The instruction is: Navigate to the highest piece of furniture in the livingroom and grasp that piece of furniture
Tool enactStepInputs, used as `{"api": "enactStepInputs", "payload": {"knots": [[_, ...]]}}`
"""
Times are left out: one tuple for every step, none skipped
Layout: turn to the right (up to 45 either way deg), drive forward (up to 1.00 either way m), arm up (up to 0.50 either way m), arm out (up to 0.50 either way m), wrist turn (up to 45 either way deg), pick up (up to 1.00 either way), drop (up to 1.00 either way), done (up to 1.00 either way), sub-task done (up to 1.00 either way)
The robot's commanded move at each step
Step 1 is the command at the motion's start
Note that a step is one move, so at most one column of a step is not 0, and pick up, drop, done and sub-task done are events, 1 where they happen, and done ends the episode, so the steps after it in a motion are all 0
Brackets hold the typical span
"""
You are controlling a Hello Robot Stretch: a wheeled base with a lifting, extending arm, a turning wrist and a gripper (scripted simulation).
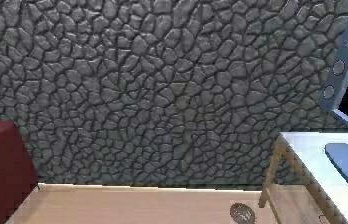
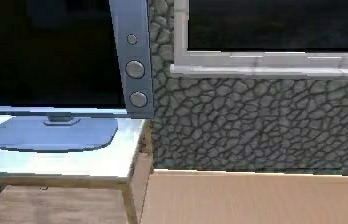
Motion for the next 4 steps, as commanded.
{"api": "enactStepInputs", "payload": {"knots": [[0.0, 0.6, 0.0, 0.0, 0.0, 0.0, 0.0, 0.0, 0.0], [45.0, 0.0, 0.0, 0.0, 0.0, 0.0, 0.0, 0.0, 0.0], [-45.0, 0.0, 0.0, 0.0, 0.0, 0.0, 0.0, 0.0, 0.0], [-45.0, 0.0, 0.0, 0.0, 0.0, 0.0, 0.0, 0.0, 0.0]]}}
